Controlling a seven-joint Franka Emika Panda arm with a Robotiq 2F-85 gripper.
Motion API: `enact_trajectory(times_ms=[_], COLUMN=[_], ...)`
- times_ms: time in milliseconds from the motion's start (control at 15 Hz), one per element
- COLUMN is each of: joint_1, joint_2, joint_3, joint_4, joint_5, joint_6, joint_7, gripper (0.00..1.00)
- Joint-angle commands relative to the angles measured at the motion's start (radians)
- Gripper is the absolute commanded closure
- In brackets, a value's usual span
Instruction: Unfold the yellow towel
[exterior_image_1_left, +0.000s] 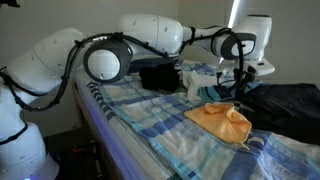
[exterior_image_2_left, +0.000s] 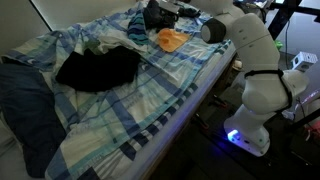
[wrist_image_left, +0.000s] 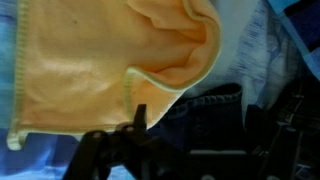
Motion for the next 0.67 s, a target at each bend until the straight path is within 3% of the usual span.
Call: enact_trajectory(times_ms=[0, 600], joint_1=[0.005, 0.025], joint_2=[-0.071, -0.133], joint_3=[-0.033, -0.077], joint_4=[-0.067, -0.134], joint_5=[-0.023, -0.072], joint_6=[-0.109, -0.422], joint_7=[0.041, 0.036], gripper=[0.0, 0.0])
